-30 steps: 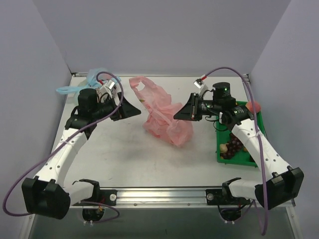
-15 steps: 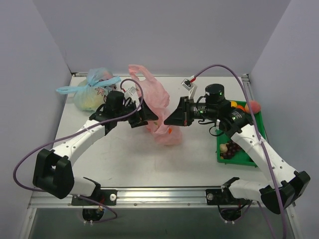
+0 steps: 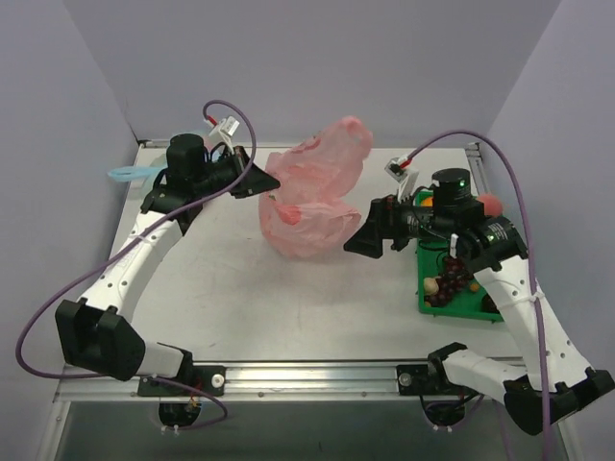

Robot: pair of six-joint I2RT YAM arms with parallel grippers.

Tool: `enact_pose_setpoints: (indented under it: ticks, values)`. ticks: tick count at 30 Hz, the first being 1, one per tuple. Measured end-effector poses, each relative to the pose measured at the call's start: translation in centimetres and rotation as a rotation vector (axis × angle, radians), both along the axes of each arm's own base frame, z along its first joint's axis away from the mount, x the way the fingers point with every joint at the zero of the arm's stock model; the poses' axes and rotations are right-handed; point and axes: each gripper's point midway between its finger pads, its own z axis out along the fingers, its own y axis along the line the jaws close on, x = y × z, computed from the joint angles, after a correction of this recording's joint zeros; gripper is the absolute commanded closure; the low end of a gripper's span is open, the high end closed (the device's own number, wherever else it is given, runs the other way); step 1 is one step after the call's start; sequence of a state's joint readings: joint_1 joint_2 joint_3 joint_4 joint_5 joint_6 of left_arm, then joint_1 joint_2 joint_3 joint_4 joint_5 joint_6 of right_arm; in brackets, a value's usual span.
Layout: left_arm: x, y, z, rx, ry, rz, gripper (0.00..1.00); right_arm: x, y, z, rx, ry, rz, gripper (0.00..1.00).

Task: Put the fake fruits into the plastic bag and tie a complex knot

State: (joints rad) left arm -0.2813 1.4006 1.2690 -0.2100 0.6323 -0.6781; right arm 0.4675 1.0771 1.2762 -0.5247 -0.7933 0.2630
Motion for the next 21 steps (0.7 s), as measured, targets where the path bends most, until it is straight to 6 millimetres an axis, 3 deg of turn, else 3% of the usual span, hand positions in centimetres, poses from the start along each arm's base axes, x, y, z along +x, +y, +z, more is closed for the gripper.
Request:
enact_pose_setpoints:
  ticks: [2,4,8,11,14,15,16,19,21]
  values:
    - [-1.2,-0.8,2.1,0.019,-0.093,-0.071,1.0,2.0,-2.1,0.0,-0.034,-0.008,-0.092,0.03]
    - [-2.8,-1.6,3.0,0.038,-0.147,-0.131,1.0,4.6,-3.6,0.7,-0.068,-0.026,-0.182,0.02]
    - [-5.3,-2.6,3.0,0.052,-0.159,-0.208,1.0,8.7,-3.2,1.9,-0.075,-0.04,-0.235,0.03]
    - [-5.5,-2.6,2.1,0.054,-0.122,-0.209,1.0,10.5,-2.5,-0.8,-0.102,0.021,-0.254,0.03]
    - [-5.6,-2.7,1.2,0.036,-0.054,-0.199,1.0,10.9,-1.7,-5.5,-0.175,0.073,-0.249,0.04]
    - [-5.8,-2.8,0.8,0.027,-0.03,-0.199,1.0,10.8,-1.4,-6.9,-0.205,0.088,-0.242,0.07]
    - [-5.9,-2.8,0.4,0.022,-0.009,-0.2,1.0,11.1,-1.2,-8.2,-0.235,0.1,-0.245,0.19]
    - [-6.4,-2.9,-0.9,0.017,0.042,-0.212,1.0,12.4,-0.7,-9.1,-0.266,0.059,-0.257,0.59]
    - [-6.8,-2.9,-2.1,0.018,0.076,-0.222,1.0,14.5,-1.0,-9.1,-0.281,0.012,-0.297,0.59]
